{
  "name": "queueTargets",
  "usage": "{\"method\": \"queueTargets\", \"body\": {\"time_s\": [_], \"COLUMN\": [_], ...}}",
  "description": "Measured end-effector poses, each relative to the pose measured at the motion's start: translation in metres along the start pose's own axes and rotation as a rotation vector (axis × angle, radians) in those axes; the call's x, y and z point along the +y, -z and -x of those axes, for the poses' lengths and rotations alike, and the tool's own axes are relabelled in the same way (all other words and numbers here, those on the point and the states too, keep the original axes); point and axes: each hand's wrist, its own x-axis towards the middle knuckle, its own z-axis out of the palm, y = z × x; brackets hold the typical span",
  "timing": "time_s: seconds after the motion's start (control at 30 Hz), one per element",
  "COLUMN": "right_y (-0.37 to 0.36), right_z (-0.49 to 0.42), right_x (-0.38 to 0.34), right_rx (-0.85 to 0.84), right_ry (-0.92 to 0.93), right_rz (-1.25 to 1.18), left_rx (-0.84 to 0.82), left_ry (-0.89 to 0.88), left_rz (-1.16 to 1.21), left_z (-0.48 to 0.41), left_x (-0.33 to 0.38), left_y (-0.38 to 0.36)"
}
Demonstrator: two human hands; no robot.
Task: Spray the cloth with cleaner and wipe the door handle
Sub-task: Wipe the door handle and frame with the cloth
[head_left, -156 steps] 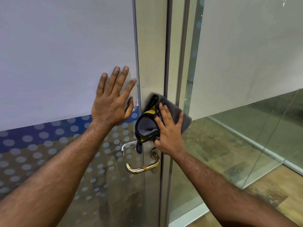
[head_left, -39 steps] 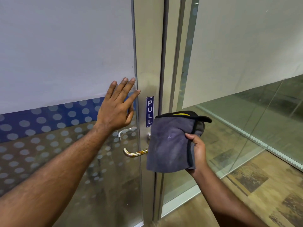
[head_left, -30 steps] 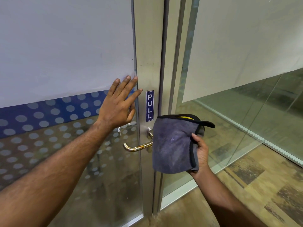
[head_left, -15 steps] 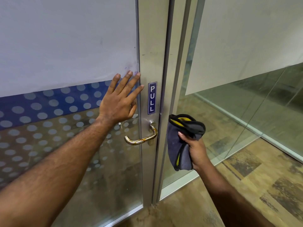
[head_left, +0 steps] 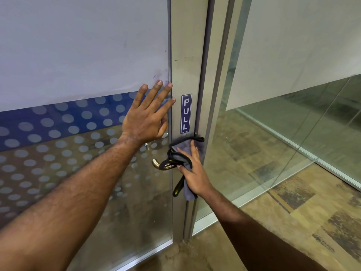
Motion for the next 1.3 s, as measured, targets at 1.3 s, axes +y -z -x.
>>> {"method": "queueTargets", "body": {"time_s": [1.3], "right_y": [0.019], "right_z": [-0.001], "right_x": [-0.011], "right_rx": [-0.132], "right_ry": [0.093], "right_rz": [0.305], "left_rx": [-0.070], "left_ry": [-0.010], "left_rz": [0.028], "left_z": [0.003], "left_x": [-0.001], "left_y": [0.001]}}
